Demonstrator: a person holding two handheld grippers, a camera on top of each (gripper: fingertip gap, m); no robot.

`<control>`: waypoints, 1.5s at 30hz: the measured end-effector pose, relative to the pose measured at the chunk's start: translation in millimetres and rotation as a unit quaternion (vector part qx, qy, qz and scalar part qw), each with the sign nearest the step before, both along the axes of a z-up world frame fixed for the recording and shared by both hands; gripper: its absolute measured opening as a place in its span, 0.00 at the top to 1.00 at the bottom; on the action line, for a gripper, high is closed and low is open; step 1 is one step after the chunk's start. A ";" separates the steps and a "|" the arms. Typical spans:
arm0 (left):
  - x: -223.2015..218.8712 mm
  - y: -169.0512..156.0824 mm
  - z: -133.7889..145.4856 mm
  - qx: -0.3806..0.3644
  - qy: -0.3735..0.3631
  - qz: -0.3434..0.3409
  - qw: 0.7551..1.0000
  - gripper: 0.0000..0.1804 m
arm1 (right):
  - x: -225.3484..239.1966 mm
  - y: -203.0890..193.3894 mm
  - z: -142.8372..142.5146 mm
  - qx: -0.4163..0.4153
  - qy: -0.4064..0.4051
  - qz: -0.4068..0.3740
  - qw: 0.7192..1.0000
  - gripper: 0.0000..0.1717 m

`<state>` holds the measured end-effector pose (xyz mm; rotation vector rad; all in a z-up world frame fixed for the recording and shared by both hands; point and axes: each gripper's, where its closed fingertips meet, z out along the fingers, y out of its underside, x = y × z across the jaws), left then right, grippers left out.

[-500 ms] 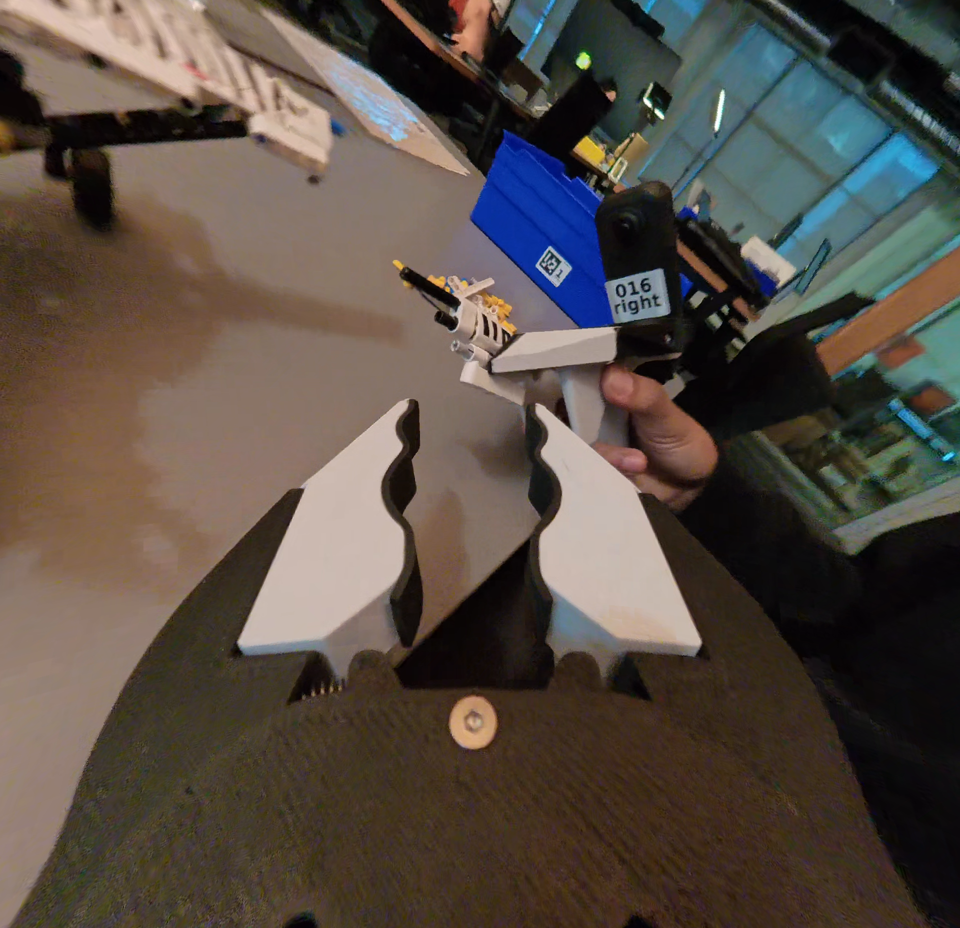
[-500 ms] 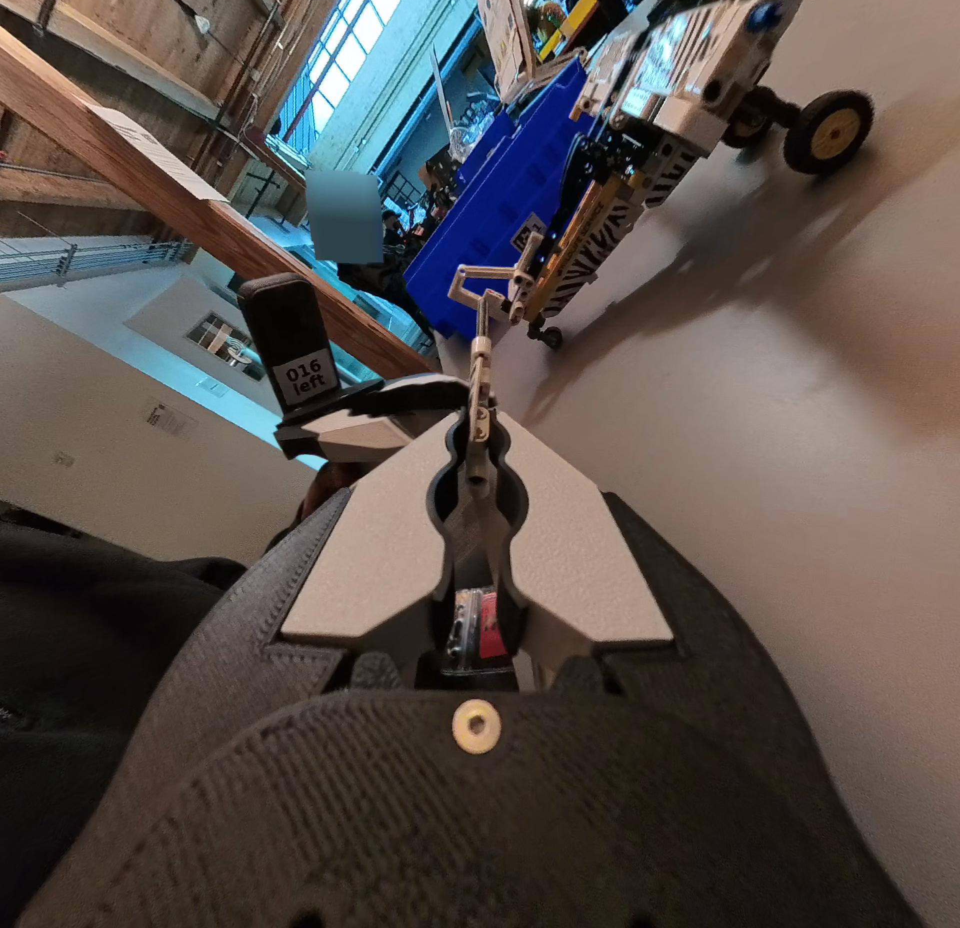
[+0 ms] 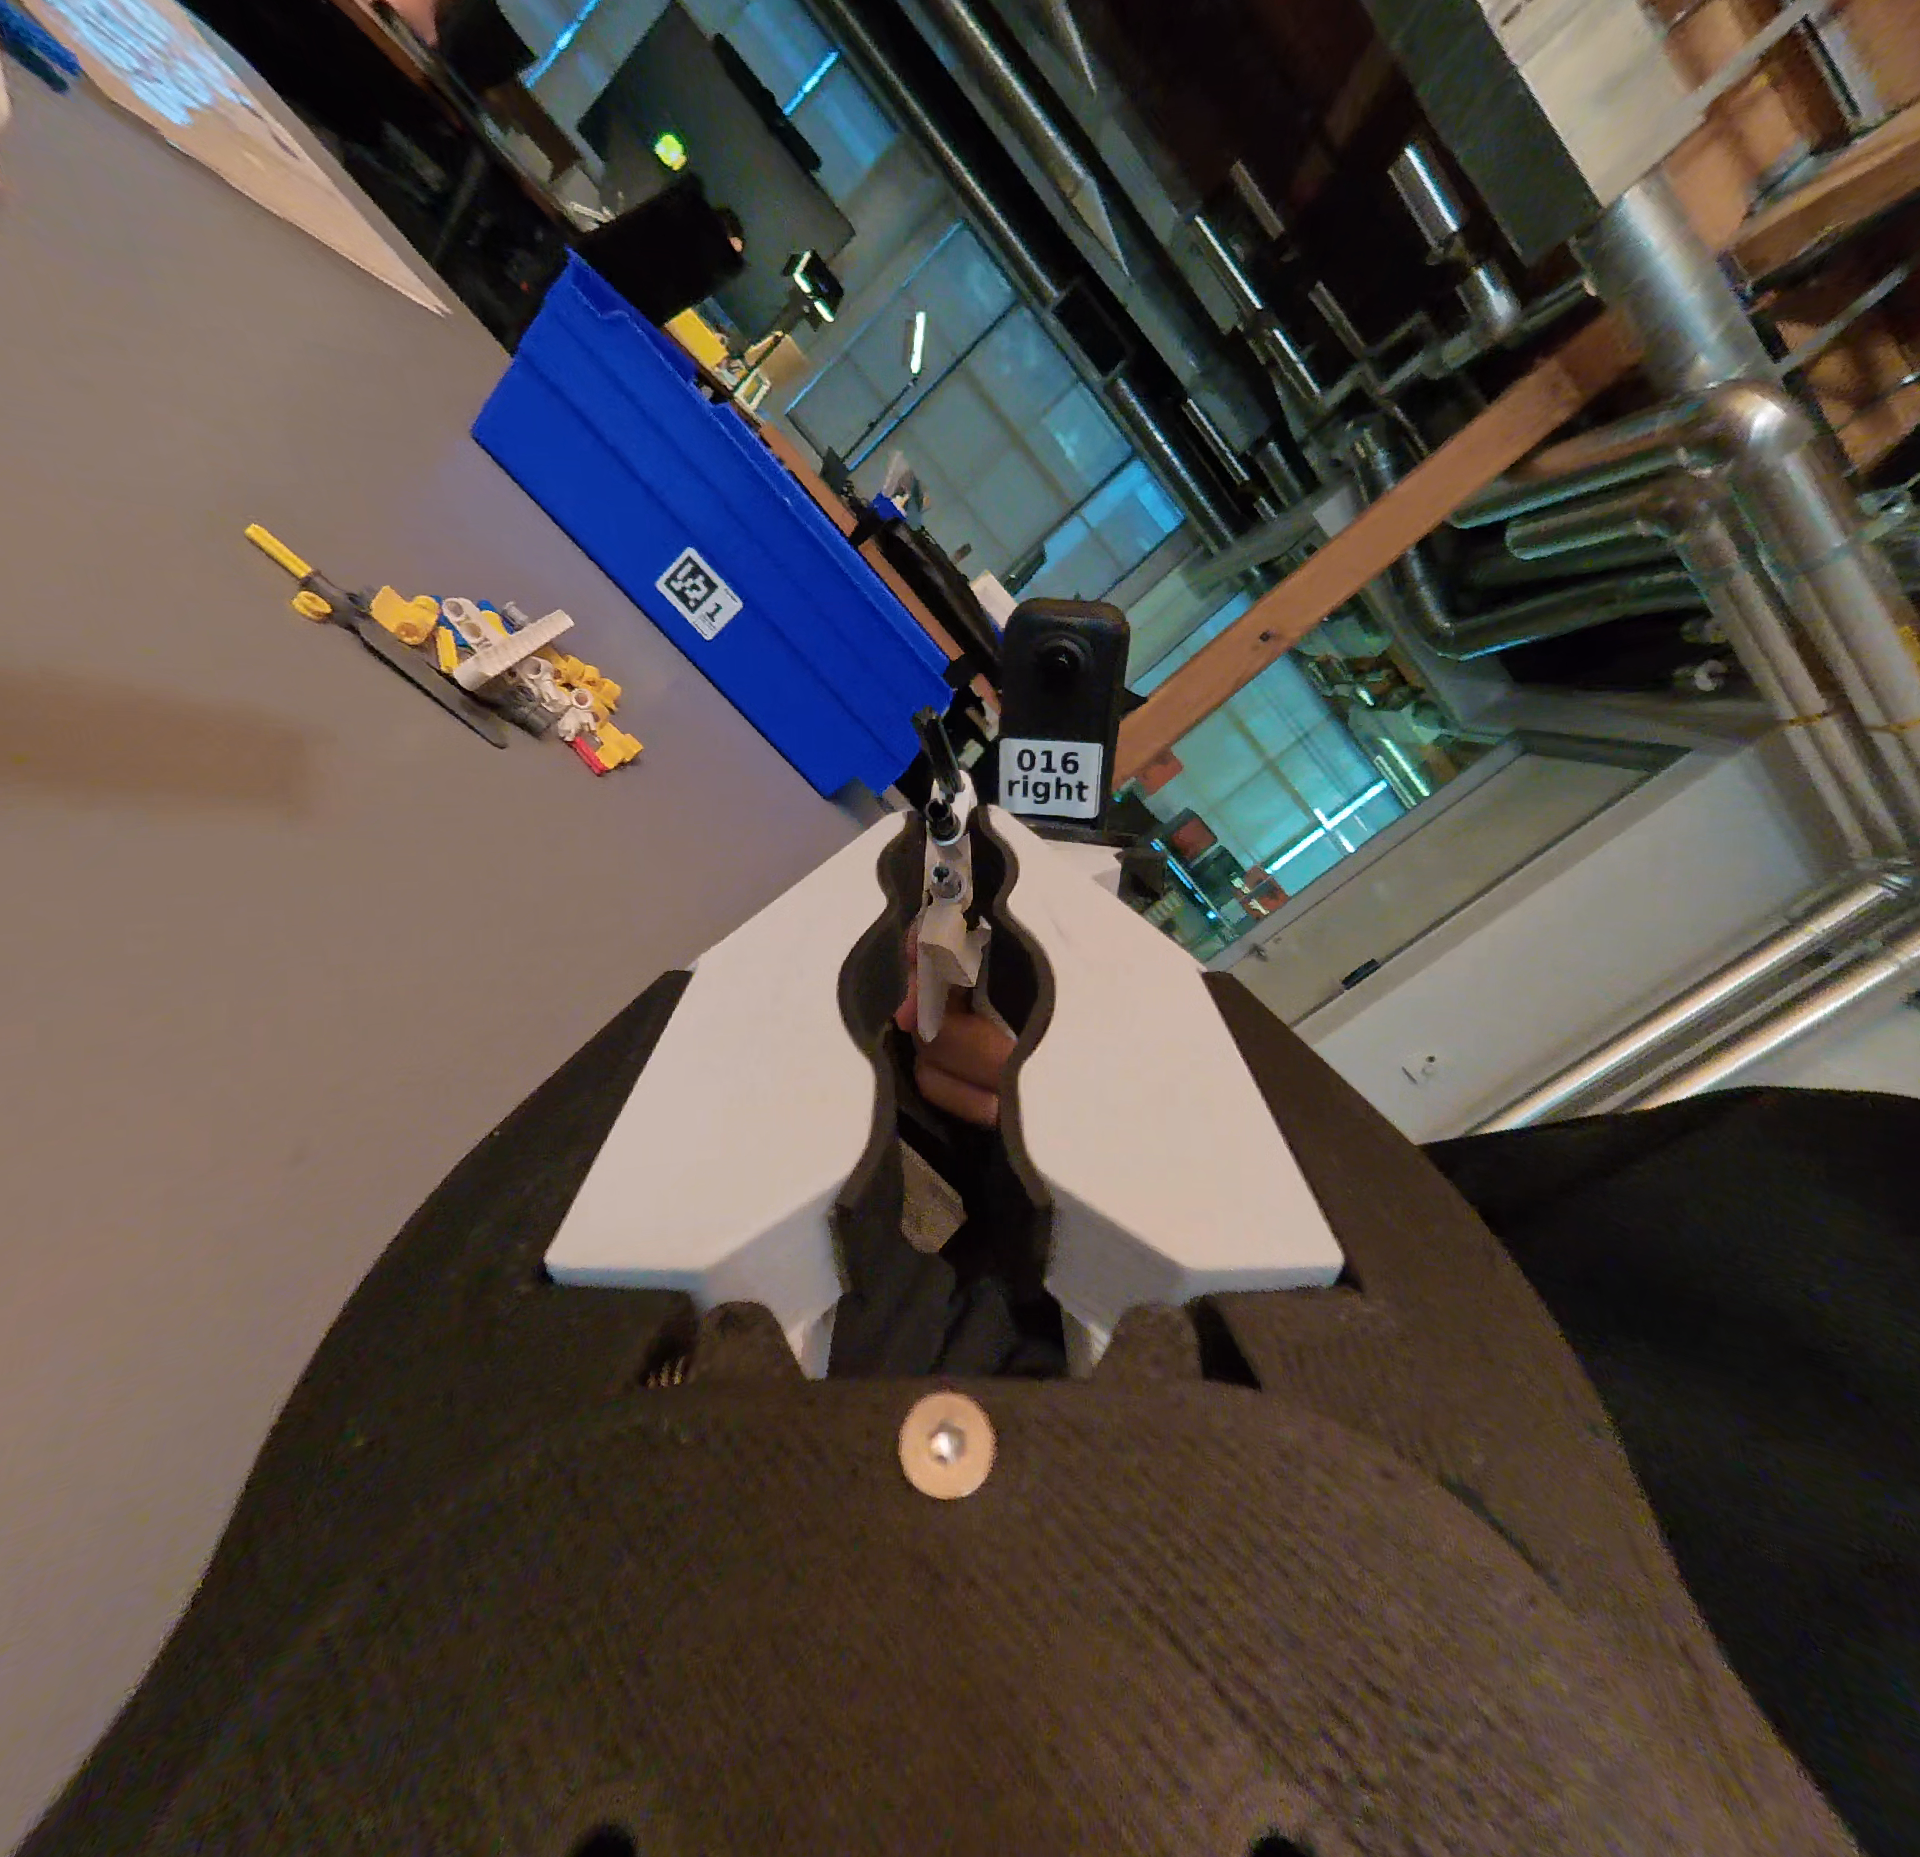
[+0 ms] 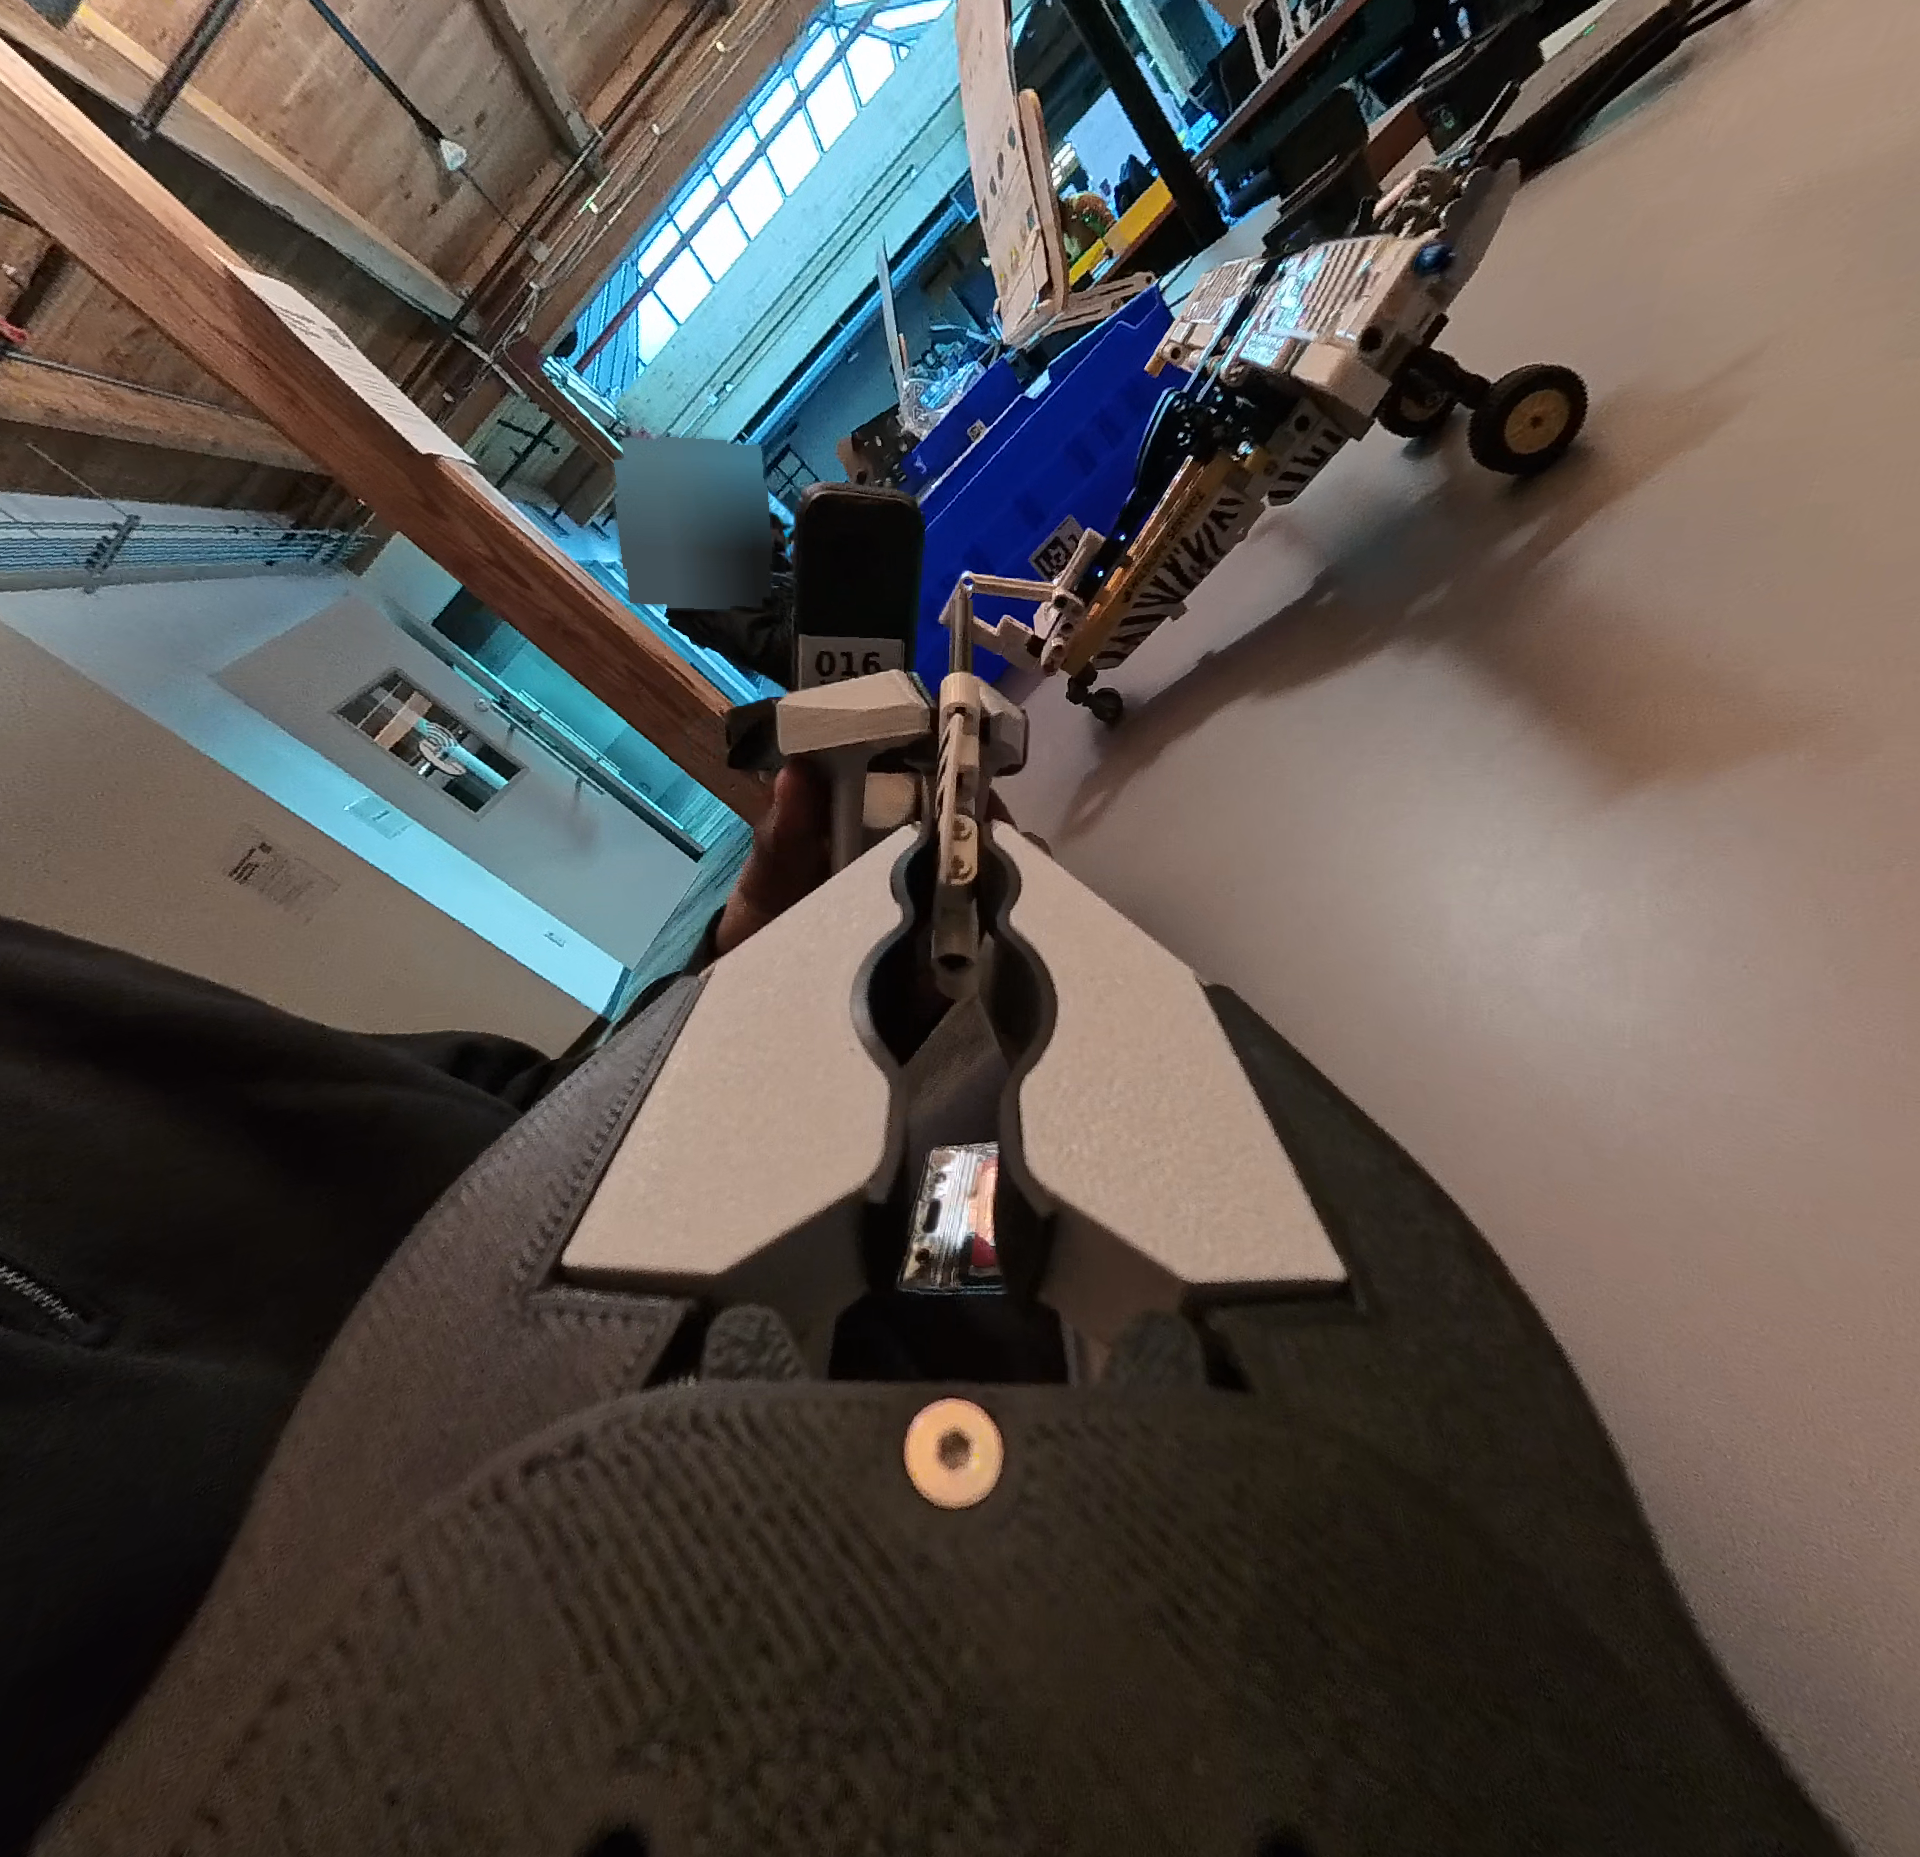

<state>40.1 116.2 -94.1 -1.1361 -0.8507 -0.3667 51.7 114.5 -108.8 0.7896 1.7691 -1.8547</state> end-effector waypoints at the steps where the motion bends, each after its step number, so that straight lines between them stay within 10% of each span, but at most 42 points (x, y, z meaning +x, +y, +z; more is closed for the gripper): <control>1: -0.7 1.1 -0.3 0.005 -0.002 -0.005 1.000 0.97 | -0.7 0.7 -0.8 0.000 -0.001 -0.004 1.000 0.97; 17: -23.3 6.2 -4.4 0.031 -0.021 -0.016 0.999 0.99 | -13.5 4.1 -4.6 -0.027 -0.101 -0.002 0.994 0.97; 21: -63.6 -64.6 -6.4 0.076 -0.042 0.099 0.991 0.99 | -24.7 48.7 -9.4 -0.041 -0.128 -0.044 0.990 0.97; 26: -48.6 -16.4 -6.4 0.033 -0.031 0.029 0.999 0.98 | -36.2 61.4 -31.8 -0.009 -0.141 -0.075 0.987 0.97; 32: -54.0 -5.3 -10.4 0.023 -0.026 0.025 0.999 0.99 | -41.6 55.0 -75.3 0.184 -0.093 -0.092 0.974 0.97; 45: -61.8 3.0 -10.4 0.051 -0.047 0.018 0.997 0.99 | -90.3 70.5 -55.8 0.261 0.074 -0.219 0.937 0.69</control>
